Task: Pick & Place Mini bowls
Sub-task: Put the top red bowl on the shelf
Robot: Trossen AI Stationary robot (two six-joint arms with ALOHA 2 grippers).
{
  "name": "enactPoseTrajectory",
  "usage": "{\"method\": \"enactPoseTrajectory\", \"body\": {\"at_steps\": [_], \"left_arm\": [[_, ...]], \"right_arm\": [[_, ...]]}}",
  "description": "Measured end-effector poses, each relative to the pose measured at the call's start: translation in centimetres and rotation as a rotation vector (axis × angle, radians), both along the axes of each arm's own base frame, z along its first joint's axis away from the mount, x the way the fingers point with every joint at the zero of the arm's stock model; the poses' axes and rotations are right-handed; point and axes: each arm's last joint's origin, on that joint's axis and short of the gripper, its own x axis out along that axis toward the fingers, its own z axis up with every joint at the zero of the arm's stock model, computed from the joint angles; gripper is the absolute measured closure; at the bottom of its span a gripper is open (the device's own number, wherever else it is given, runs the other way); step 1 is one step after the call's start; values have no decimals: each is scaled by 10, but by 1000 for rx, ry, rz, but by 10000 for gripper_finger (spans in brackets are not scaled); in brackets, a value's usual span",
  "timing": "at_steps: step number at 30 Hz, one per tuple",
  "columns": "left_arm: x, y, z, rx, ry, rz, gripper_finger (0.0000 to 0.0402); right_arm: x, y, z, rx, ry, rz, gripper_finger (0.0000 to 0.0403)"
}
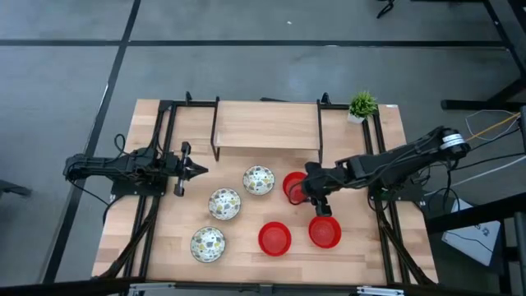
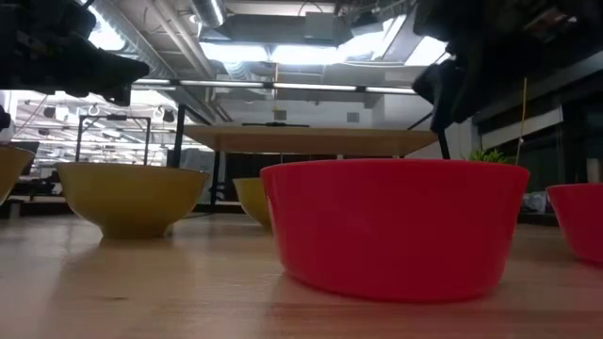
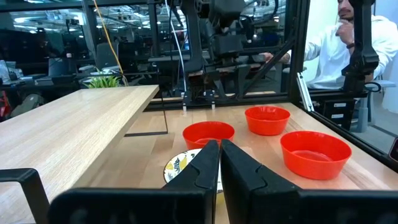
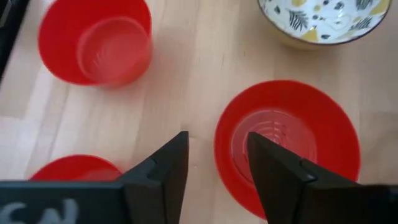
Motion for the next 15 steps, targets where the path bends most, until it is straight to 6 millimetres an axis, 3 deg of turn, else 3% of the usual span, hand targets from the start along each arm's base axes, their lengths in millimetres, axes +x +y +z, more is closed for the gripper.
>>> {"method": "enactPoseTrajectory", "body": {"at_steps": [15], "left_arm": [[0, 0, 0, 0, 0, 0, 390]], "right_arm": [[14, 4, -32, -146, 111, -29, 250]]}}
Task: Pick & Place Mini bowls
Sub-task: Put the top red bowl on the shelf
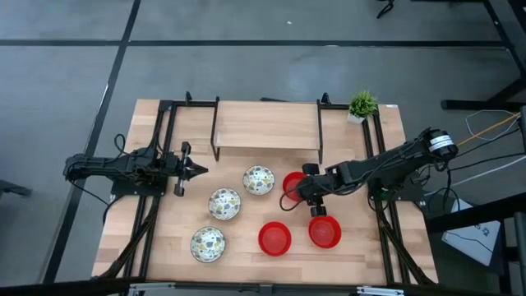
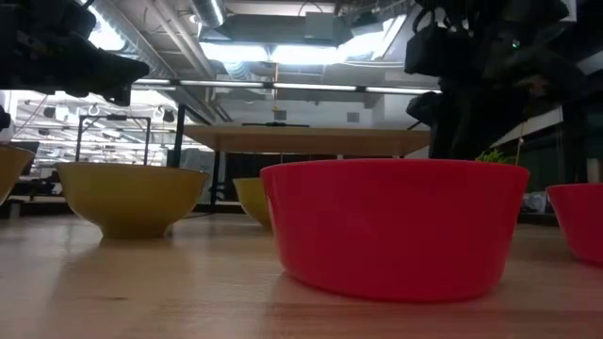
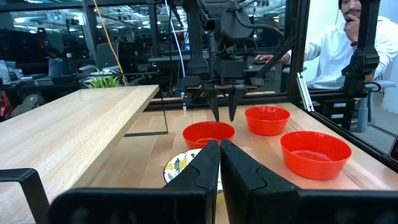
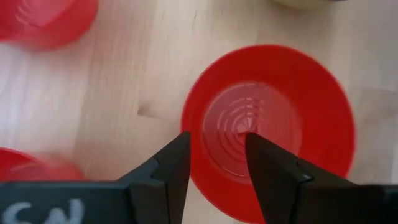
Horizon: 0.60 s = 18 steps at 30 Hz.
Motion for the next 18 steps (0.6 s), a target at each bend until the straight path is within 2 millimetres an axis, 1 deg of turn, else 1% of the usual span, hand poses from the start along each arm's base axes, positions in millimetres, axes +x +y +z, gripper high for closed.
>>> {"method": "enactPoseTrajectory", "body": {"at_steps": [8, 18], "left_arm": [[0, 0, 0, 0, 0, 0, 392], [0, 0, 0, 0, 0, 0, 393]], "right_arm": [[4, 7, -12, -7, 31, 20, 250], [8, 8, -24, -17, 75, 17, 251]]}}
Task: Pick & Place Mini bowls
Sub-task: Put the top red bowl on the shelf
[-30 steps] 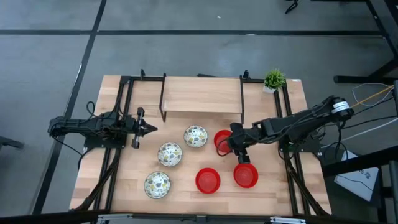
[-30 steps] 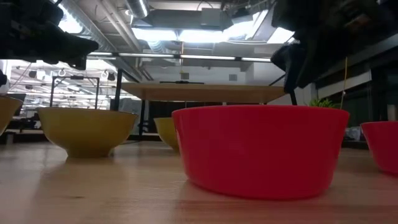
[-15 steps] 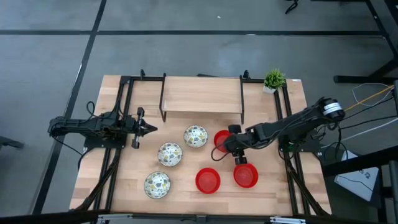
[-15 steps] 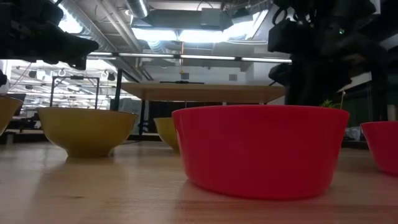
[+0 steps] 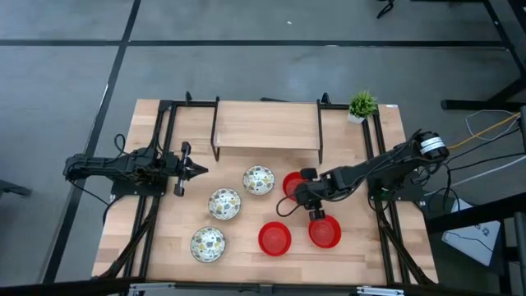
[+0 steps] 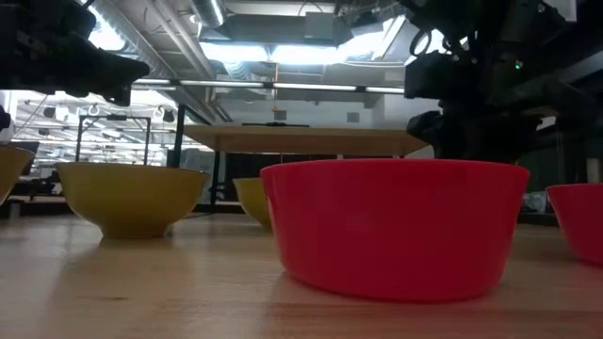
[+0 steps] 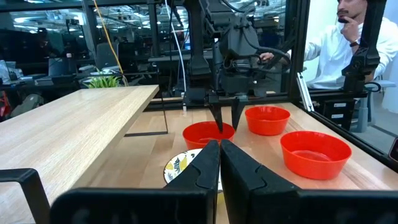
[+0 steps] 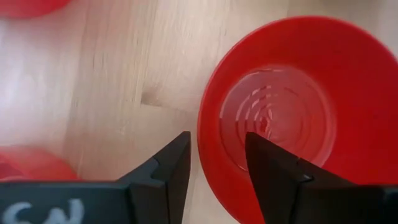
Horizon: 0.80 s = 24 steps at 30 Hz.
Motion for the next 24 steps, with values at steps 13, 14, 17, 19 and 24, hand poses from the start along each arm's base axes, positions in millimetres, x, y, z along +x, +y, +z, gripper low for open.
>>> {"method": "enactPoseTrajectory", "body": {"at_steps": [13, 14, 17, 19, 24], "left_arm": [[0, 0, 0, 0, 0, 0, 393], [0, 0, 0, 0, 0, 0, 393], [0, 0, 0, 0, 0, 0, 393], [0, 0, 0, 0, 0, 0, 394], [0, 0, 0, 0, 0, 0, 392]], "right_arm": [[1, 0, -5, -6, 18, 3, 299], [1, 0, -5, -6, 18, 3, 311], [1, 0, -5, -6, 18, 3, 350], [1, 0, -5, -6, 16, 3, 376], [1, 0, -4, -21, 10, -1, 387]]}}
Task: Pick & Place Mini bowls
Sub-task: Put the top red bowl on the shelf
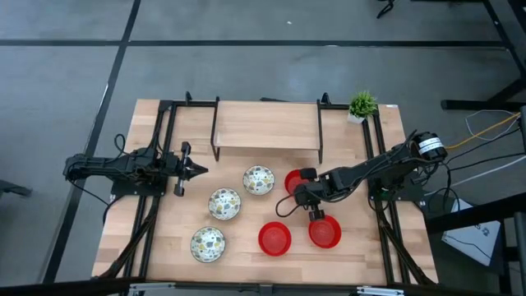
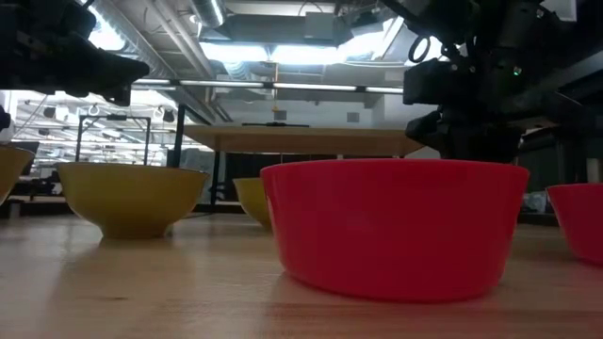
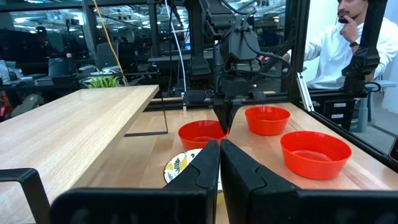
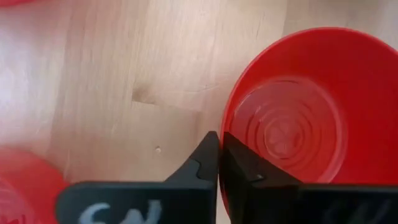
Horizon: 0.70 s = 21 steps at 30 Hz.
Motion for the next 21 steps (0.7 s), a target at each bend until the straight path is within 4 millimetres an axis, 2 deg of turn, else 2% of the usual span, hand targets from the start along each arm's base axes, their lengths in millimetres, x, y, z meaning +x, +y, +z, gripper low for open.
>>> {"method": "enactPoseTrajectory", "body": {"at_steps": [5, 11, 21], "left_arm": [[0, 0, 0, 0, 0, 0, 389], [0, 0, 0, 0, 0, 0, 393], [0, 0, 0, 0, 0, 1, 392]], "right_arm": [[0, 0, 1, 3, -6, 2, 392], [0, 0, 10, 20, -48, 21, 394], [14, 6, 52, 85, -126, 52, 397]]}}
